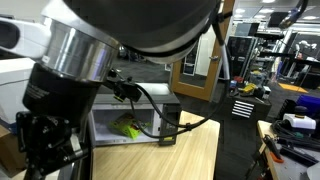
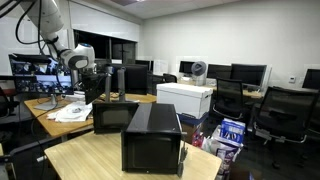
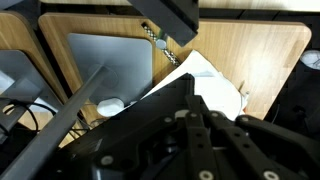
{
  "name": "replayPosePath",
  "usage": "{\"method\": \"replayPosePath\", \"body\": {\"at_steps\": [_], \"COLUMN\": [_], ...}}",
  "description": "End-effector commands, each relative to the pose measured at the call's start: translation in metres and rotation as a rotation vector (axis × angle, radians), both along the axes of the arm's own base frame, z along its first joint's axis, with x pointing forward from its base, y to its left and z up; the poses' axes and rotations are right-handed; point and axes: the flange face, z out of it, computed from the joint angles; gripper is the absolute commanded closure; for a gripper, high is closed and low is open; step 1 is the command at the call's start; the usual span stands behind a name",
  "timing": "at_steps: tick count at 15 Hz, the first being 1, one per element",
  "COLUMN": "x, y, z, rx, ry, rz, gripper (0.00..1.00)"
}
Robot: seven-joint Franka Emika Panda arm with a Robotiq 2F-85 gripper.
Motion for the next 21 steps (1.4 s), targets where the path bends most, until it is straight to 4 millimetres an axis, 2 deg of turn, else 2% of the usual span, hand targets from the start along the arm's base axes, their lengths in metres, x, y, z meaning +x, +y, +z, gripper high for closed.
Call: {"method": "replayPosePath", "body": {"at_steps": [1, 5, 12, 17, 21], "x": [0.012, 0.033, 0.067, 0.080, 0.081], "y": [0.012, 0.015, 0.014, 0.000, -0.014], "z": [0.002, -0.001, -0.023, -0.038, -0.058], "rx": [-0.031, -0.051, -0.103, -0.117, -0.149], "ry": [-0.019, -0.043, -0.058, -0.054, -0.049], "rz": [0.002, -0.006, -0.014, -0.016, -0.016], "gripper": [0.99, 0.99, 0.99, 0.99, 0.99]}}
